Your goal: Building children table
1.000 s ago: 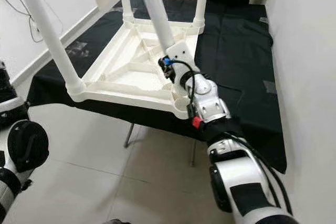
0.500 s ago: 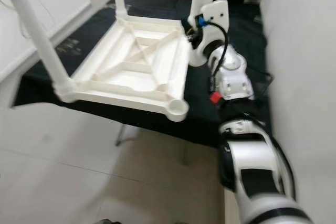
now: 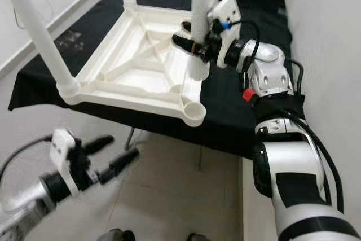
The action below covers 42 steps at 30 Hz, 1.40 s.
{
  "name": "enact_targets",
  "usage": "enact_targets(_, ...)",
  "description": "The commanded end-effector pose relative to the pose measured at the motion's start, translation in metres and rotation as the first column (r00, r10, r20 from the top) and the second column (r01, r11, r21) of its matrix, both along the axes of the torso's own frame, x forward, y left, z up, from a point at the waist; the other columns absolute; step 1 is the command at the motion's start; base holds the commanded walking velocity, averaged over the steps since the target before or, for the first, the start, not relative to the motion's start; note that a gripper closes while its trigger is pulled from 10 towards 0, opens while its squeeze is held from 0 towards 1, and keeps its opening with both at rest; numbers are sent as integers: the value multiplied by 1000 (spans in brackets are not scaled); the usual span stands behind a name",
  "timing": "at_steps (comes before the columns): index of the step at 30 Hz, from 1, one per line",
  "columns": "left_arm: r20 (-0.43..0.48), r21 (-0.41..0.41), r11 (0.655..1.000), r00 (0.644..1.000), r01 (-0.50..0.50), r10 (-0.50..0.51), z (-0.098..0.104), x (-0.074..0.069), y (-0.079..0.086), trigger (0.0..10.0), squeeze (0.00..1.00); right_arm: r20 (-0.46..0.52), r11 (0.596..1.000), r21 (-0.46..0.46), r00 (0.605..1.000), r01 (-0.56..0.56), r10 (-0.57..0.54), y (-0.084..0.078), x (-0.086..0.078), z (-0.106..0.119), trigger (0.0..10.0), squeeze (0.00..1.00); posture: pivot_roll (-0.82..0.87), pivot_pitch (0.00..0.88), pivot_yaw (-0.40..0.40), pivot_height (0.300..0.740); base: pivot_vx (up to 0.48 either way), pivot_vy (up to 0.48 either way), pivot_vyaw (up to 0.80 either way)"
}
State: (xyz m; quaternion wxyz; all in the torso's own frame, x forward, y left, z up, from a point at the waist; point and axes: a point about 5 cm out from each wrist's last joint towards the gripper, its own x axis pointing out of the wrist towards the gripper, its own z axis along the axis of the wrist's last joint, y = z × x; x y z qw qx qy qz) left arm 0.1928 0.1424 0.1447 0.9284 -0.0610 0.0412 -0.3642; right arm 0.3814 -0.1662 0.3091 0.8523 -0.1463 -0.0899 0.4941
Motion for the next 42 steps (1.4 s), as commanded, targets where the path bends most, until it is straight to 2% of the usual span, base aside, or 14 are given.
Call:
enact_targets(1, 5, 29, 999, 1000, -14, 14, -2, -2, -2, 10000, 0, -23, 998, -10, 998, -57, 56, 5, -3, -5, 10000, 0, 13, 255, -22, 740, 0, 0, 0)
enact_targets(3, 47, 70, 990, 992, -121, 118, -6, -5, 1, 10000, 0, -73, 989, -29, 987, -144, 141, 17, -6, -17, 10000, 0, 15, 266, -22, 740, 0, 0, 0)
enact_targets(5, 47, 70, 990, 992, -121, 118, -6, -5, 1, 10000, 0, -73, 989, -29, 987, -144, 141, 17, -6, -17, 10000, 0, 15, 266, -22, 740, 0, 0, 0)
enact_targets(6, 112, 122, 962, 967, -243, 230, -4, -6, 4, 10000, 0, -102, 984, -16, 979, -179, 177, 24, -5, -25, 10000, 0, 18, 278, -22, 740, 0, 0, 0)
enact_targets(7, 112, 122, 962, 967, -243, 230, -4, -6, 4, 10000, 0, -102, 984, -16, 979, -179, 177, 24, -5, -25, 10000, 0, 18, 278, -22, 740, 0, 0, 0)
enact_targets(9, 217, 201, 904, 917, -378, 335, 1, 1, 12, 10000, 0, -113, 992, 22, 985, -125, 127, 28, 2, -30, 10000, 0, 22, 282, -22, 740, 0, 0, 0)
enact_targets(10, 217, 201, 904, 917, -378, 335, 1, 1, 12, 10000, 0, -113, 992, 22, 985, -125, 127, 28, 2, -30, 10000, 0, 22, 282, -22, 740, 0, 0, 0)
enact_targets(12, 267, 250, 858, 884, -448, 384, 4, 6, 18, 10000, 0, -120, 993, 86, 988, -85, 95, 29, 7, -29, 10000, 0, 31, 291, -19, 740, 0, 0, 0)
enact_targets(15, 281, 266, 855, 885, -444, 372, 6, 5, 17, 10000, 0, -128, 984, 147, 985, -101, 120, 28, 7, -25, 10000, 0, 33, 293, -18, 740, 0, 0, 0)
enact_targets(20, 304, 274, 867, 893, -417, 333, 7, -4, 11, 10000, 0, -89, 923, 212, 935, -320, 344, 18, -7, -20, 10000, 0, 70, 317, -7, 740, 0, 0, 0)
enact_targets(21, 304, 274, 867, 893, -417, 333, 7, -4, 11, 10000, 0, -89, 923, 212, 935, -320, 344, 18, -7, -20, 10000, 0, 70, 317, -7, 740, 0, 0, 0)
enact_targets(28, 274, 293, 874, 910, -388, 311, 1, -15, 10, 10000, 0, -61, 913, 129, 916, -388, 397, -2, -13, -17, 10000, 0, 129, 348, 25, 740, 0, 0, 0)
enact_targets(34, 270, 298, 875, 913, -382, 307, 0, -19, 11, 10000, 0, -43, 910, 79, 911, -406, 410, -9, -16, -14, 10000, 0, 133, 353, 30, 740, 0, 0, 0)
enact_targets(42, 235, 286, 904, 938, -318, 255, 3, -37, 12, 10000, 0, 76, 885, -67, 882, -461, 465, -8, -30, 18, 10000, 0, 159, 384, 71, 740, 0, 0, 0)
